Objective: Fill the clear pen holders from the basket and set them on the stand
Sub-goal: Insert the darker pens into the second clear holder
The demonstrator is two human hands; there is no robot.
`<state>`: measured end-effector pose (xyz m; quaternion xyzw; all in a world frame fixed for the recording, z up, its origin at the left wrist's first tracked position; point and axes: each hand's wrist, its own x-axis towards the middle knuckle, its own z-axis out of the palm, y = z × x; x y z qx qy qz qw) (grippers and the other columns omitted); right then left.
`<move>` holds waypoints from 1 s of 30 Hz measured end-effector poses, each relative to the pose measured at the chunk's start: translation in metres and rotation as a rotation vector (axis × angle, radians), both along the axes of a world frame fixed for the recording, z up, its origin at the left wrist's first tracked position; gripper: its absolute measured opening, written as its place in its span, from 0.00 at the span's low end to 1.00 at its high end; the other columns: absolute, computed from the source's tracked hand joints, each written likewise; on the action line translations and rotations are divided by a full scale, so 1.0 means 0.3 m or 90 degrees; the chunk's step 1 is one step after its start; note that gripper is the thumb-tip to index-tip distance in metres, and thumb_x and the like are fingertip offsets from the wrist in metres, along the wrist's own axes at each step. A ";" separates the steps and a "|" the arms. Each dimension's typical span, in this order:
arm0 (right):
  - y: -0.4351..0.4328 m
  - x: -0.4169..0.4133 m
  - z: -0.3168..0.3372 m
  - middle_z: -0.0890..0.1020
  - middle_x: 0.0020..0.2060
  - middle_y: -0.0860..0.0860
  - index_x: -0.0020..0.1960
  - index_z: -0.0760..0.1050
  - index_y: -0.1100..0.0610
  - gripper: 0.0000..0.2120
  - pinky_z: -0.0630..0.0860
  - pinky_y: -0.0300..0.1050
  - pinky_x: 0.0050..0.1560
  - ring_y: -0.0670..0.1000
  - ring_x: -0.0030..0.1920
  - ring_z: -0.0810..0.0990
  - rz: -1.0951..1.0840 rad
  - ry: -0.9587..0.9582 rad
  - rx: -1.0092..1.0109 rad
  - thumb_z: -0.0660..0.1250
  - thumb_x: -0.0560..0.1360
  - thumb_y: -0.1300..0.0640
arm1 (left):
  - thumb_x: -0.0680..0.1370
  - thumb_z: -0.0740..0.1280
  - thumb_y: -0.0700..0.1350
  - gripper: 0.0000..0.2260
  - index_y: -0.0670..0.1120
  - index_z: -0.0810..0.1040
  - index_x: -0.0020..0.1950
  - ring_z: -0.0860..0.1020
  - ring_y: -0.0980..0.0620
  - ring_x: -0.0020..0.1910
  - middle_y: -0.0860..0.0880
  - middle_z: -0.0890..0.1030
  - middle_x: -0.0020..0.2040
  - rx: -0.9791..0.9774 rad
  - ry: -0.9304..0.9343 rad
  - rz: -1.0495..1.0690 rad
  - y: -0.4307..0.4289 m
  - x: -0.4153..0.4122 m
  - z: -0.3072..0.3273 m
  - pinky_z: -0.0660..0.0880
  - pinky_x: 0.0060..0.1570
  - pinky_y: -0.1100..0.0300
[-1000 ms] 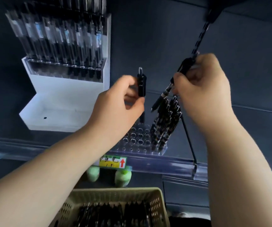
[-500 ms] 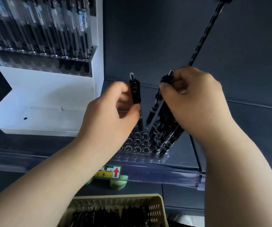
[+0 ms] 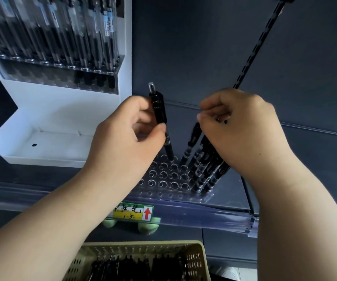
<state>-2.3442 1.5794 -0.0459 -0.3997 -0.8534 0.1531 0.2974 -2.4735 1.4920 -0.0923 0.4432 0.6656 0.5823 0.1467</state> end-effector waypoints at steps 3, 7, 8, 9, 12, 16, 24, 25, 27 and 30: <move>-0.003 0.002 -0.003 0.78 0.36 0.37 0.45 0.79 0.47 0.05 0.75 0.53 0.53 0.45 0.42 0.79 -0.002 0.002 0.014 0.67 0.72 0.56 | 0.72 0.69 0.44 0.07 0.50 0.75 0.48 0.81 0.57 0.42 0.55 0.82 0.41 0.002 -0.010 -0.005 -0.002 0.002 -0.001 0.74 0.44 0.67; -0.002 0.004 -0.004 0.78 0.35 0.37 0.42 0.80 0.47 0.06 0.75 0.53 0.52 0.45 0.40 0.79 -0.004 0.011 0.037 0.67 0.72 0.57 | 0.72 0.70 0.42 0.08 0.51 0.77 0.48 0.81 0.60 0.42 0.55 0.82 0.42 0.011 -0.020 -0.048 -0.003 0.015 0.003 0.73 0.42 0.73; 0.001 0.005 -0.004 0.78 0.35 0.37 0.42 0.80 0.48 0.06 0.76 0.51 0.51 0.45 0.39 0.79 -0.007 0.019 0.043 0.67 0.72 0.57 | 0.72 0.70 0.40 0.08 0.51 0.77 0.49 0.81 0.61 0.41 0.55 0.83 0.42 0.013 -0.021 -0.065 -0.001 0.021 0.004 0.74 0.42 0.72; 0.003 0.006 -0.004 0.78 0.34 0.37 0.42 0.80 0.48 0.05 0.77 0.49 0.48 0.45 0.37 0.79 -0.012 0.026 0.048 0.67 0.72 0.57 | 0.72 0.71 0.40 0.09 0.51 0.78 0.49 0.81 0.61 0.42 0.55 0.83 0.42 0.011 -0.015 -0.081 0.002 0.027 0.004 0.75 0.43 0.71; 0.009 0.007 -0.002 0.78 0.33 0.36 0.42 0.80 0.47 0.05 0.77 0.37 0.39 0.43 0.34 0.78 -0.024 0.044 0.054 0.67 0.72 0.56 | 0.71 0.71 0.40 0.10 0.48 0.79 0.51 0.81 0.61 0.43 0.55 0.83 0.43 -0.002 0.013 -0.108 0.015 0.044 0.001 0.77 0.47 0.67; 0.012 0.008 -0.001 0.76 0.32 0.35 0.42 0.80 0.47 0.05 0.73 0.31 0.38 0.41 0.36 0.78 -0.032 0.048 0.058 0.68 0.72 0.56 | 0.71 0.72 0.41 0.08 0.48 0.80 0.50 0.80 0.62 0.42 0.56 0.82 0.43 -0.005 0.031 -0.106 0.035 0.055 -0.006 0.77 0.47 0.67; 0.015 0.019 0.004 0.76 0.33 0.35 0.41 0.80 0.48 0.06 0.69 0.26 0.40 0.39 0.39 0.78 -0.028 0.059 0.064 0.67 0.72 0.58 | 0.71 0.72 0.40 0.07 0.50 0.79 0.46 0.81 0.61 0.40 0.55 0.83 0.41 0.007 0.023 -0.109 0.058 0.063 -0.019 0.76 0.44 0.69; 0.015 0.020 0.005 0.76 0.33 0.36 0.41 0.80 0.48 0.06 0.69 0.25 0.40 0.38 0.39 0.78 -0.027 0.063 0.065 0.67 0.72 0.58 | 0.71 0.73 0.40 0.07 0.49 0.79 0.46 0.81 0.61 0.40 0.55 0.83 0.41 0.007 0.026 -0.113 0.058 0.064 -0.023 0.76 0.44 0.69; 0.015 0.020 0.006 0.76 0.33 0.36 0.41 0.80 0.49 0.06 0.69 0.25 0.40 0.38 0.39 0.78 -0.026 0.068 0.068 0.67 0.72 0.59 | 0.71 0.73 0.38 0.07 0.48 0.80 0.46 0.80 0.61 0.39 0.55 0.83 0.40 0.006 0.040 -0.122 0.059 0.068 -0.033 0.76 0.44 0.70; 0.016 0.018 0.008 0.77 0.34 0.37 0.40 0.79 0.49 0.06 0.70 0.25 0.40 0.40 0.39 0.78 -0.025 0.074 0.067 0.66 0.72 0.59 | 0.70 0.73 0.38 0.08 0.50 0.79 0.43 0.79 0.63 0.37 0.57 0.82 0.37 -0.023 0.075 -0.117 0.066 0.077 -0.058 0.74 0.40 0.76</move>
